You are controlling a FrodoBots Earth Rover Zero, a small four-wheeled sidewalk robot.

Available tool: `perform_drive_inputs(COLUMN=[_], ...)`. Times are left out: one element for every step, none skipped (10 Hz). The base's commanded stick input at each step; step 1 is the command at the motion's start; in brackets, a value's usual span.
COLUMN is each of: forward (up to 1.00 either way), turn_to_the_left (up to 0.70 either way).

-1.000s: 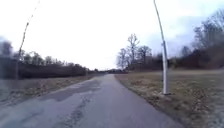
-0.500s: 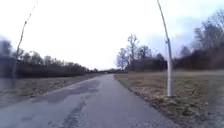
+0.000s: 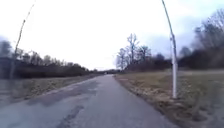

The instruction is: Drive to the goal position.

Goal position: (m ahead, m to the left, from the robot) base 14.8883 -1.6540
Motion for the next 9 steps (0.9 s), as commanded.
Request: perform_drive_inputs(forward=[0.5,0.5,0.5,0.5,0.5,0.5,0.5,0.5,0.5], turn_to_the_left=[0.0,0.0,0.0,0.0,0.0,0.0,0.0,0.0,0.0])
